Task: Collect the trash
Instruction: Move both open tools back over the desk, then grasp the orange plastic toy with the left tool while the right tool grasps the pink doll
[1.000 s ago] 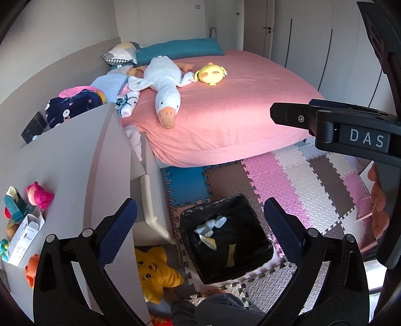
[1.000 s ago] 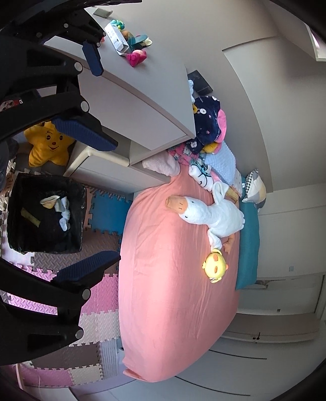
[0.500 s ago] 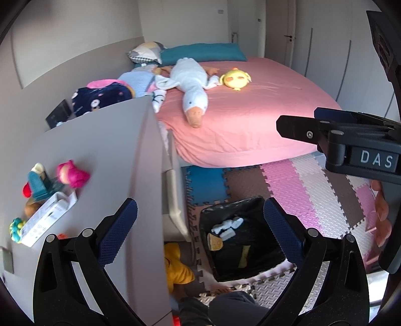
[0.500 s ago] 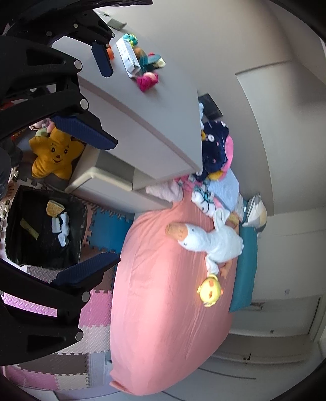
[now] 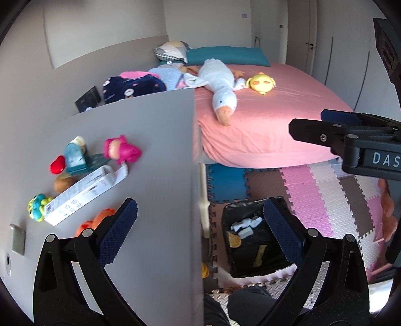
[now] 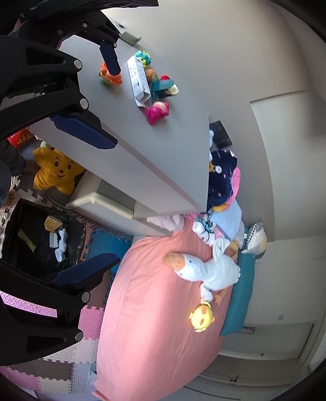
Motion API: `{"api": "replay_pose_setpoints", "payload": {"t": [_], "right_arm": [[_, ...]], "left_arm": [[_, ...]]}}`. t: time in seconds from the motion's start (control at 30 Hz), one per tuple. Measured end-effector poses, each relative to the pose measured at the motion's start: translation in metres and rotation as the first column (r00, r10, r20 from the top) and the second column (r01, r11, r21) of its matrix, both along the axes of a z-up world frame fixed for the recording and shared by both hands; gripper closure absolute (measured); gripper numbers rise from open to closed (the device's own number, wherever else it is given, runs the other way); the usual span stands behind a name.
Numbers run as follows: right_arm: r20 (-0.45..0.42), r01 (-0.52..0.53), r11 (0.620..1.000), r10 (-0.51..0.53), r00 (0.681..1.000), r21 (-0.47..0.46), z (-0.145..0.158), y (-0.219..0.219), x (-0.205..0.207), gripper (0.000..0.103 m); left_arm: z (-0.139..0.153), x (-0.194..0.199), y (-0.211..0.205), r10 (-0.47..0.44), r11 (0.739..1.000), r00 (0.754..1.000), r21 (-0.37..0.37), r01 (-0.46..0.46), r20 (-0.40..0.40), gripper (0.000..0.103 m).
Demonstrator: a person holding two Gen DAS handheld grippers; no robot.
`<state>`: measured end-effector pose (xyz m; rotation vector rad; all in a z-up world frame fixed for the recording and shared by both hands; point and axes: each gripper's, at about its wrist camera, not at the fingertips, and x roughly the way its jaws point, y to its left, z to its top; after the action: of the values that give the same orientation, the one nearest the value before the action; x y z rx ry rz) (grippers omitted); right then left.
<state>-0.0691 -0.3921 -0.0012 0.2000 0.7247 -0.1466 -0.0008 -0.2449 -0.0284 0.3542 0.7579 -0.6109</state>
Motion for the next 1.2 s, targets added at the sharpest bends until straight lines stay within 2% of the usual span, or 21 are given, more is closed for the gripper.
{"api": "replay_pose_setpoints", "payload": {"t": [0.6, 1.03, 1.2], "right_arm": [[-0.011, -0.128, 0.991, 0.128, 0.992, 0.038, -0.006, 0.061, 0.035, 0.018], [-0.021, -0.151, 0.986, 0.153, 0.988, 0.071, -0.014, 0.075, 0.058, 0.018], [-0.029, -0.162, 0.984, 0.164, 0.986, 0.076, -0.017, 0.079, 0.066, 0.018]], "left_arm": [[-0.015, 0.030, 0.084, 0.143, 0.989, 0.990, 0.047, -0.143, 0.006, 0.006], [-0.034, 0.050, 0.086, 0.111, 0.989, 0.994, 0.098, -0.111, 0.007, 0.006], [-0.038, 0.061, 0.089, 0.102, 0.992, 0.994, 0.081, -0.099, -0.030, 0.021]]}}
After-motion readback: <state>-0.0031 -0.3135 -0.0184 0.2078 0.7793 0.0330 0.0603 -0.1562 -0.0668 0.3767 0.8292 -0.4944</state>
